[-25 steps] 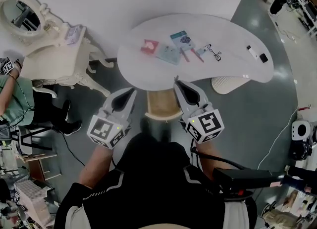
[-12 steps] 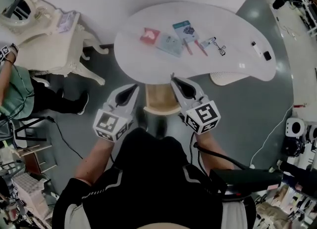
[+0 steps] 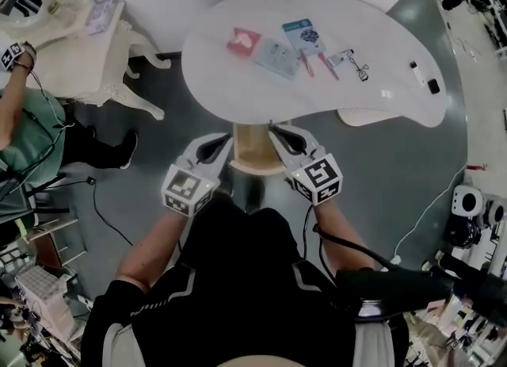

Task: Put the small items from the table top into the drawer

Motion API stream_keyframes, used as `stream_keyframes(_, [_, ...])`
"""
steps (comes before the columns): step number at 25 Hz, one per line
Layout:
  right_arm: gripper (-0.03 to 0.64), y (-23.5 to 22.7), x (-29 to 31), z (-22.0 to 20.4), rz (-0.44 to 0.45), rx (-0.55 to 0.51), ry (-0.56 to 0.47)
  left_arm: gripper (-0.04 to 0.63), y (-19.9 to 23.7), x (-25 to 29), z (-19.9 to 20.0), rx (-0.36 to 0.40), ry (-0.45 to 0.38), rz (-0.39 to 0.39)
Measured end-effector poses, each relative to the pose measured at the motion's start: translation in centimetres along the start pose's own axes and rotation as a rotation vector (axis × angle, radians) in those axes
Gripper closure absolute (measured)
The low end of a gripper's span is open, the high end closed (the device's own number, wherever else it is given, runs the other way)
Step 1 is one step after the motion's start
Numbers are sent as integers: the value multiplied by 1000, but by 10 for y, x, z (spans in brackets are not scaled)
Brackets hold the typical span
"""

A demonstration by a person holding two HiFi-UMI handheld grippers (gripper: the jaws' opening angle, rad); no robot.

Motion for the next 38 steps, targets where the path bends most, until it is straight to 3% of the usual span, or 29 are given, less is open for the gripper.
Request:
stream_keyframes(9, [588, 11, 27, -56, 67, -133, 198, 594, 11, 11, -58, -68, 128, 6])
stream_keyframes(18, [588, 14, 51, -113, 101, -234, 394, 594, 22, 22, -103, -82, 229, -12])
stream_keyframes(31, [588, 10, 82, -166, 119, -337, 616, 594, 41, 44, -145, -128, 275, -25])
stream_keyframes(38, [588, 3, 97, -180, 126, -386, 682, 594, 48, 53, -159, -120, 307, -21])
Point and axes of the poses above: the fingertips, and each gripper's own axes: x forward along the fingers, y to its left, z out of its top, the point moved 6 cm from there along -x, backward along the fingers, and after that the axes turned 8 degrees about -z, right-handed, at the moved point
